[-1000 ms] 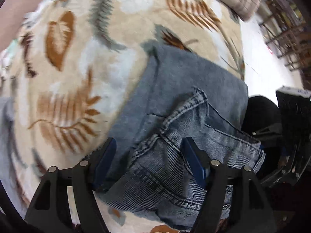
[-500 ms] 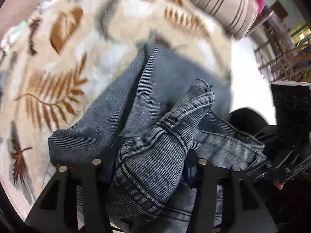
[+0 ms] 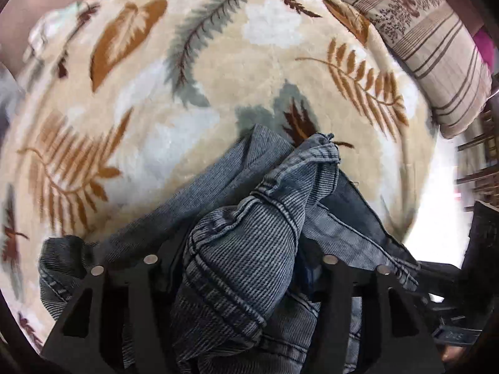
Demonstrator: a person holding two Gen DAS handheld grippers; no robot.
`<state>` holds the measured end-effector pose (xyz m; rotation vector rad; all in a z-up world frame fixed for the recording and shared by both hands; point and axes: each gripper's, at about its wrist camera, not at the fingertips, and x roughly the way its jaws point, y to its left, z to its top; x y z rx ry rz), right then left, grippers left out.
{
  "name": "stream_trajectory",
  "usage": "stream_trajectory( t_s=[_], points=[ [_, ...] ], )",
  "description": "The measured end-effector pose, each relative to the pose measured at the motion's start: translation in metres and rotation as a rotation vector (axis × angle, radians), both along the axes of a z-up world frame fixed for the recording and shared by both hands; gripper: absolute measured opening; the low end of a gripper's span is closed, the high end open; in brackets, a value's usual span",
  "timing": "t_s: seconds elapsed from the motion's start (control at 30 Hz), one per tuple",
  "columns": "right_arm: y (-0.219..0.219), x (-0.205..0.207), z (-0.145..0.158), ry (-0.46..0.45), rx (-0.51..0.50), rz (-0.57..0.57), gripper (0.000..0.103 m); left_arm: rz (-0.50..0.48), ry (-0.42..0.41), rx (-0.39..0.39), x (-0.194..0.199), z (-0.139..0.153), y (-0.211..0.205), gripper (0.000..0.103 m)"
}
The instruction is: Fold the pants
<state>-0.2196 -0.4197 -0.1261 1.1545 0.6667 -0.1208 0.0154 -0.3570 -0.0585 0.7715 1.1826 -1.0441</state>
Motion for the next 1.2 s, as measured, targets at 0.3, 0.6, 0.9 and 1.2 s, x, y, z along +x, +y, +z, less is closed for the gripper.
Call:
stream_trajectory(
  t_s=[0.3, 0.6, 0.9, 1.2],
  points=[
    [-0.029, -0.012, 0.067, -0.148, -0.144, -0.065, 0.065, 0.197, 0.072, -0.158, 0.035, 0.082, 0.078, 0.066],
    [-0.017, 0.068, 0.080, -0.118, -0.180, 0.085, 0.065, 0.321, 0.211, -0.195, 0.031, 0.071, 0.057, 0.063],
    [-0.005, 0.087, 0.062, -0.143, -0.256, 0.240, 0.065, 0.546, -0.005, -0.327, 0.051, 0.088, 0.154, 0.078],
    [-0.015, 0.124, 0.035, -0.215, -0.075, 0.257, 0.011, 0.741, 0.345, -0.273, 0.061, -0.006, 0.184, 0.067]
  ],
)
